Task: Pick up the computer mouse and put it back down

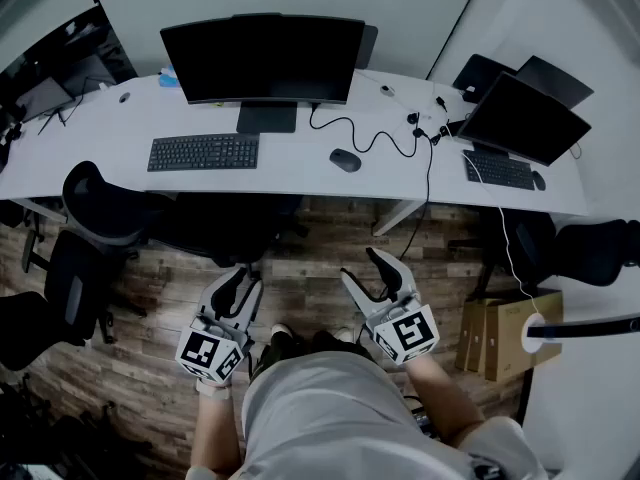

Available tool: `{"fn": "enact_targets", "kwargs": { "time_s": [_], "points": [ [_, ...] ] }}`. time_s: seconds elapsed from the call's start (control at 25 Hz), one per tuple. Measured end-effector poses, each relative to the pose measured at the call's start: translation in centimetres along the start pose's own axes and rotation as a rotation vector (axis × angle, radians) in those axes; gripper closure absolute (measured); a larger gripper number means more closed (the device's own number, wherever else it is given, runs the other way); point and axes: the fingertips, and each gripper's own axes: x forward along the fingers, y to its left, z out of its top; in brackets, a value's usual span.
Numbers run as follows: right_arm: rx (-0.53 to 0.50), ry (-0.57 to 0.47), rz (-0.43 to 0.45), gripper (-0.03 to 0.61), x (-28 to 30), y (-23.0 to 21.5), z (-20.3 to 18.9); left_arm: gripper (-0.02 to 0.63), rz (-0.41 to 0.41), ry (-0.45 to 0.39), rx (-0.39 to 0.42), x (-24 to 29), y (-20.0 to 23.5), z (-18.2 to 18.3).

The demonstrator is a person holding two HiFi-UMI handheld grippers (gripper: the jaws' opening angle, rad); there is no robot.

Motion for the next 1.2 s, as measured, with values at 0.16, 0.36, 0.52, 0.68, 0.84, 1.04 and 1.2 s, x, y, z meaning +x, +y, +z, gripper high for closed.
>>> {"fn": "enact_targets", "kwargs": {
  "time_s": [0.16, 0.36, 0.52, 0.68, 0.84, 1.04, 1.2],
  "points": [
    [0.003, 0.013, -0.016, 0.345, 1.8, 1.4, -0.2, 0.500, -0.010, 0.005, 0.006, -0.7, 2.2, 0.7],
    [0.010, 0.033, -0.046, 0.345, 4.5, 2.3, -0.4, 0.500, -0.037, 0.004, 0.001, -1.2, 5.2, 0.4],
    [0.035, 0.040, -0.063, 0.345, 6.5, 2.6, -0.7, 0.500, -0.067, 0.019, 0.008, -1.4, 6.5, 0.1],
    [0.033, 0.046, -0.070, 0.345, 8.6, 1.9, -0.7, 0.500, -0.074, 0.027, -0.001, -1.2, 7.7, -0.1],
    [0.037, 0.053, -0.050, 0.345, 10.6, 0.7, -1.1, 0.500, -0.052, 0.039, -0.011, -0.6, 8.6, -0.3],
    [0.043, 0.074, -0.013, 0.344, 13.7, -2.3, -1.7, 0.500, -0.015, 0.061, -0.031, 1.5, 10.0, -0.5],
    [0.041, 0.113, 0.044, 0.344, 16.6, -5.3, -2.0, 0.525, 0.058, 0.083, -0.008, 3.0, 10.6, 0.1]
  ]
}}
